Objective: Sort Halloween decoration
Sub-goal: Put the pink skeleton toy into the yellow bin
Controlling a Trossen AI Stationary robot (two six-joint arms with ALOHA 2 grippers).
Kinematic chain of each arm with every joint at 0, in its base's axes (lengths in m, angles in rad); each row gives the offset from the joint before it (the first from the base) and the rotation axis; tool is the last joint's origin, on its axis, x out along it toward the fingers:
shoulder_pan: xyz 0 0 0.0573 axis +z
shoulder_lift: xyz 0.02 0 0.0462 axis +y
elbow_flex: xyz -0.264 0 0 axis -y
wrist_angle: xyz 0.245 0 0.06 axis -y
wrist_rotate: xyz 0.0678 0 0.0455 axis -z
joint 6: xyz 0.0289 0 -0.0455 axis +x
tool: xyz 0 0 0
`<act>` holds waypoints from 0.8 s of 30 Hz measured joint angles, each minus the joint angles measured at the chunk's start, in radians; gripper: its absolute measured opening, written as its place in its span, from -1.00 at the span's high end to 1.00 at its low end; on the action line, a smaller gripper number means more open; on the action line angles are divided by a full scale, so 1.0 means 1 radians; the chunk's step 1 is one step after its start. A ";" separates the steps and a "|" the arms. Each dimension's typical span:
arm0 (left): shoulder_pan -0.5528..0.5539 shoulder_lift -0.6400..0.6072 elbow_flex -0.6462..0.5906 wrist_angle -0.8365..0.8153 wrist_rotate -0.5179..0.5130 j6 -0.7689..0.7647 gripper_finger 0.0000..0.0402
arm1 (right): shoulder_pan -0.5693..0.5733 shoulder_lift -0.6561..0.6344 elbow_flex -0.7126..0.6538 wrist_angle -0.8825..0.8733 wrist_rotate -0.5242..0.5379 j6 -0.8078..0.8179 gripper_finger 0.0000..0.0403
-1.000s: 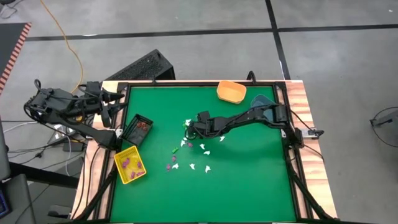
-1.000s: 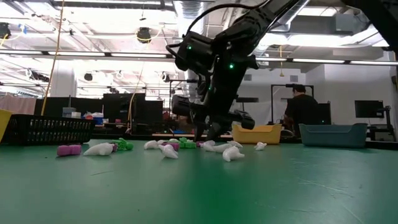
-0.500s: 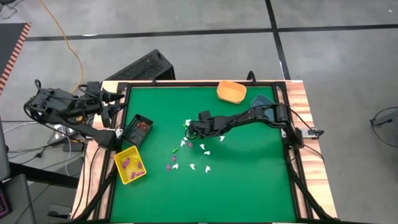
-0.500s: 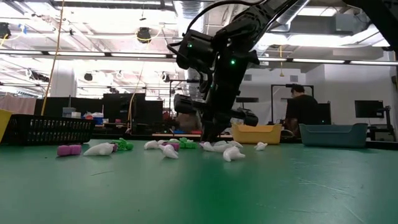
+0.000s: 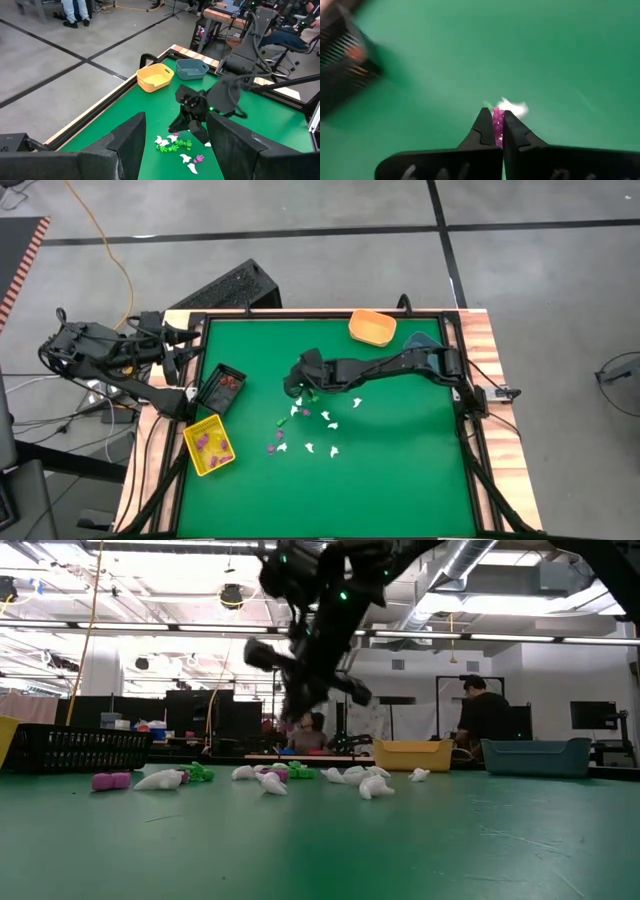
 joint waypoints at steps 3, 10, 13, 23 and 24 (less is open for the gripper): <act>0.000 0.000 0.000 0.000 0.000 0.000 0.01 | 0.013 0.000 0.025 0.102 0.003 -0.079 0.99; 0.000 0.000 0.000 0.000 -0.017 0.000 0.01 | 0.077 0.077 0.071 0.486 -0.101 -0.324 0.99; 0.000 0.000 0.000 0.000 -0.025 -0.001 0.01 | 0.102 0.158 0.139 0.558 -0.182 -0.415 0.99; 0.000 0.000 0.000 0.000 -0.025 -0.004 0.01 | 0.138 0.492 0.644 0.498 -0.376 -0.565 0.99; 0.000 0.000 0.000 0.000 -0.026 -0.005 0.01 | 0.137 0.516 0.693 0.494 -0.391 -0.578 0.99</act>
